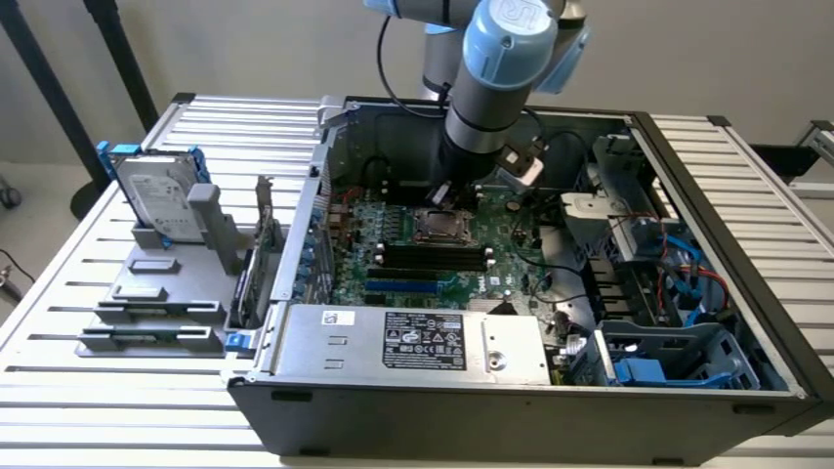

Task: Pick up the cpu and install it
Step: 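Install the first cpu locking lever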

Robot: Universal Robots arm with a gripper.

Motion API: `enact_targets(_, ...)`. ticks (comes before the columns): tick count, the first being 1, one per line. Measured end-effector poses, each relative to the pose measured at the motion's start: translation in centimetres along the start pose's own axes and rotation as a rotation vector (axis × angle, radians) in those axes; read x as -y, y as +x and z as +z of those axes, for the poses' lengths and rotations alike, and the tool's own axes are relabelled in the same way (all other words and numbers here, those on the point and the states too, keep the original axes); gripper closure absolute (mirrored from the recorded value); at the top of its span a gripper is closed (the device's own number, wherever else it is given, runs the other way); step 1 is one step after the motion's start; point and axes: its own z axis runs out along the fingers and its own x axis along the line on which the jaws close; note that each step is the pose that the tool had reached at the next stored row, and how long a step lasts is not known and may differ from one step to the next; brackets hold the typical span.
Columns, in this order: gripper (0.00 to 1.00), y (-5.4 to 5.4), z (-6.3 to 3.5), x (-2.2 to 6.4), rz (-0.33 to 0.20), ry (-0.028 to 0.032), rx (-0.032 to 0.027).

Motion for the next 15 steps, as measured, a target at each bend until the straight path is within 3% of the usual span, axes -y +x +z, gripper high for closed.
enact_targets(15,0.89,0.01,-0.02,-0.16,0.002,0.01,-0.0042)
